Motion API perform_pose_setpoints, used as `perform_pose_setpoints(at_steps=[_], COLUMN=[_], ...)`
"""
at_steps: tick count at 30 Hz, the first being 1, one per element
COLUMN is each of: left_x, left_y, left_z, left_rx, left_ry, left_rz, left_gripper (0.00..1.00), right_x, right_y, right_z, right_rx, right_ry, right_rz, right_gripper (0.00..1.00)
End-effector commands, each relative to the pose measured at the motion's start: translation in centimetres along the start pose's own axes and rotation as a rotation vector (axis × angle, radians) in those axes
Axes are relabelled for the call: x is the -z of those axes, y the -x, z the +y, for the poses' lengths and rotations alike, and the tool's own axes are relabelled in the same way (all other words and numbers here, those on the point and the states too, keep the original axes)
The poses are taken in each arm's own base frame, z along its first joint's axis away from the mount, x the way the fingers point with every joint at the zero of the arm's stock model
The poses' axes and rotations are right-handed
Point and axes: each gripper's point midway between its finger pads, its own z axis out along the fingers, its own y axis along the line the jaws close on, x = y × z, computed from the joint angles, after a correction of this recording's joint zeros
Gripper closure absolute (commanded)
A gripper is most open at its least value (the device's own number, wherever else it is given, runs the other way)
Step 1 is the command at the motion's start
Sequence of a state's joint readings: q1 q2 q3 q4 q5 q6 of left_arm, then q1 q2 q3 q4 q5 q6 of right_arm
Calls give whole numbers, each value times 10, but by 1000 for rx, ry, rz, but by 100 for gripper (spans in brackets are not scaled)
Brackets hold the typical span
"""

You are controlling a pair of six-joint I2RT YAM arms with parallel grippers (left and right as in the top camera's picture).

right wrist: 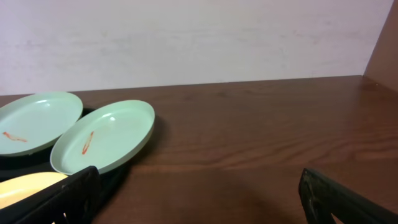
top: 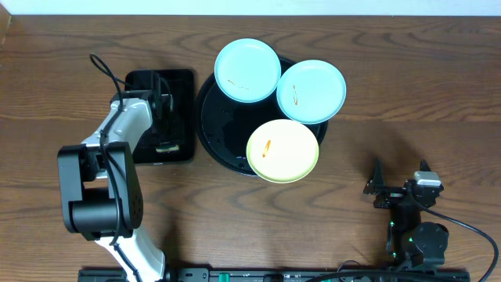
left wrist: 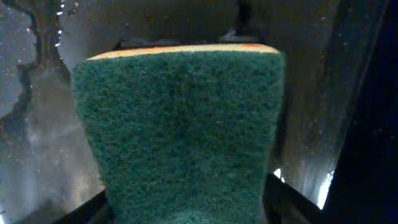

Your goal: Clean dirty plates on tray and stack at the side

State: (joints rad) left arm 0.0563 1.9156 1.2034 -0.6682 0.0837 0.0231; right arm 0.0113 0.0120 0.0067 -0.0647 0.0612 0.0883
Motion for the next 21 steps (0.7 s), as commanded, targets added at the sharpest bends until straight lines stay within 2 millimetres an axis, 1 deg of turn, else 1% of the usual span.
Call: perform_pose_setpoints(at_steps=[1,2,4,7,10,13,14,16,18,21], left_x=[-9,-9,-1,22,50,75,80,87,87,79], left_y=[-5,-5,3,14,24,28,27,26,23,18], left_z=[1,1,0,-1,-2,-3,-4,-4,-4,-4], left_rx=[-4,-5,-5,-7,-9,-11,-11,-11,-11,-12], left_ry=[0,0,-1,-3,-6,-9,-9,-10,-9,-10], left_rz=[30,28,2,-48,-122,-183,-194,-205,-196,-166], left_gripper=[62,71,75,76,76,76,78,81,91,92], right_x=[0,0,0,0,0,0,0,0,0,0], right_y=[0,0,0,0,0,0,0,0,0,0], right_z=[-5,-5,-5,-5,-5,-5,-5,-5,-5,-5], right_rx=[-13,-13,-13,-13,-13,-13,-13,-13,-13,-13], right_ry=[-23,-23,-23,-23,-23,-23,-23,-23,-23,-23], right_rz=[-3,-3,-3,-3,-3,-3,-3,-3,-3,-3], right_gripper=[1,1,1,1,1,1,1,1,1,1])
